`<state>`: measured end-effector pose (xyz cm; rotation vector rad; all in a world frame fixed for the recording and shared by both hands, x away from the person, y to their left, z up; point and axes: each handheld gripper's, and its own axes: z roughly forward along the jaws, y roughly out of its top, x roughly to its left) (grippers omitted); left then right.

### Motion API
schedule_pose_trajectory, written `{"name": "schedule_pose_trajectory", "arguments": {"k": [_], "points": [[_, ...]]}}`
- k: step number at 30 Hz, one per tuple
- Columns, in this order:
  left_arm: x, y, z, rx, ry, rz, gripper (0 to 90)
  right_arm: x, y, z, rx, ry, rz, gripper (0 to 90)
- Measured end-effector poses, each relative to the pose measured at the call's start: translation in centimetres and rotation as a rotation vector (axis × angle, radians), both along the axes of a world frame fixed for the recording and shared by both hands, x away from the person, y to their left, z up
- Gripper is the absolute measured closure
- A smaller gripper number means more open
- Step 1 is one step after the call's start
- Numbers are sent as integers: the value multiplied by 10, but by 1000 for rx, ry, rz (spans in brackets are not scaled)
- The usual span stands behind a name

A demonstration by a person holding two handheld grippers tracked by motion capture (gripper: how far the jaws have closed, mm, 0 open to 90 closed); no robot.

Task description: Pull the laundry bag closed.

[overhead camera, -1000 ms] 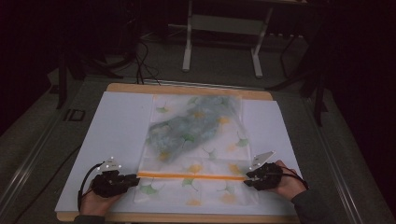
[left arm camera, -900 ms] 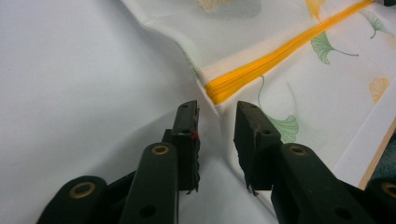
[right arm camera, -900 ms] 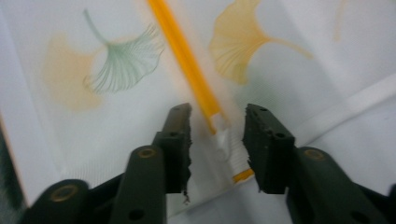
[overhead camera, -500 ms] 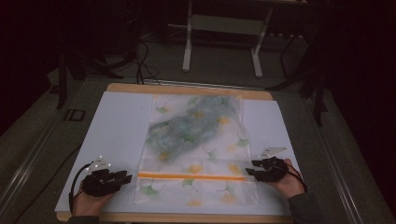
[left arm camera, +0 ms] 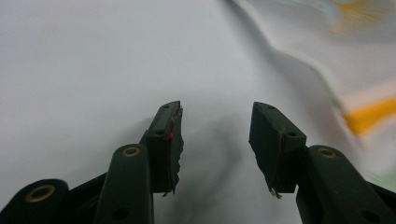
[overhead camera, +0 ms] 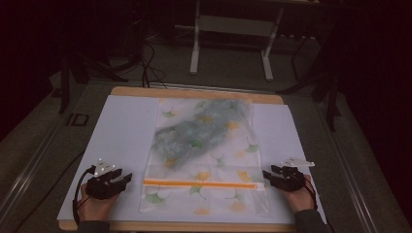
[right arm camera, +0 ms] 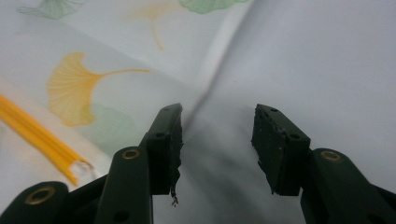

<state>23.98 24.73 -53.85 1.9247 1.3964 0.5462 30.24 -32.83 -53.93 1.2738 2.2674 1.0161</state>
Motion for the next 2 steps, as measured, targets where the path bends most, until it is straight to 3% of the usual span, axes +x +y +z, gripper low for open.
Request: {"name": "schedule_pose_trajectory", "arguments": {"k": [2], "points": [[3,1,-1,18,-25,55,500,0,-2,0,6,-17,-22,509]]}}
